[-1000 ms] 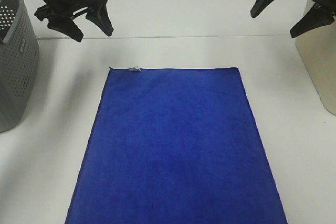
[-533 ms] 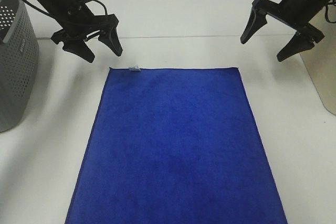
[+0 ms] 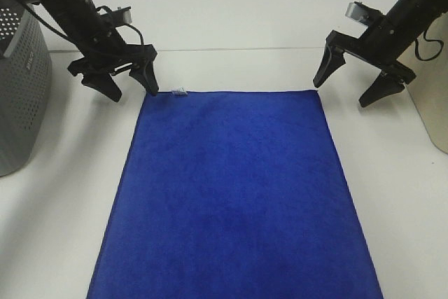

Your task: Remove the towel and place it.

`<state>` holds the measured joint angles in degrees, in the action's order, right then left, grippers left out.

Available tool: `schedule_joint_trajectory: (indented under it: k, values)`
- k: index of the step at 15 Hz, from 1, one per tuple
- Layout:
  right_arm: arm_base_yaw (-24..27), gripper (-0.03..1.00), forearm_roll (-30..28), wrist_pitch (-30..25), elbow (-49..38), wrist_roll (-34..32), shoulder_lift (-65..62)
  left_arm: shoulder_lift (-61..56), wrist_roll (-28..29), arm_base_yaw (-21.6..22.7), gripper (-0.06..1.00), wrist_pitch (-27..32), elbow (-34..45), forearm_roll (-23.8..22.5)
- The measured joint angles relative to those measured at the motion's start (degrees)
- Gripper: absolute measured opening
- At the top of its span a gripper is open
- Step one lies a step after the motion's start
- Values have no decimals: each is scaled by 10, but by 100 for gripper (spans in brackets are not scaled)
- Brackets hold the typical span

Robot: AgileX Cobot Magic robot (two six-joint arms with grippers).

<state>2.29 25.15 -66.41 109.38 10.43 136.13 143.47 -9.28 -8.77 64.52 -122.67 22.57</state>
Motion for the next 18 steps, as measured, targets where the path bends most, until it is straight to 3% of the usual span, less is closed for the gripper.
schedule_joint_trajectory:
  k: [5,18]
  values:
    - [0,96,-3,22,7,11,30,3,11,30,74,-10,-1,7]
    - [0,95,1,35,16,34,38,30,2,28,74,-9,-4,25]
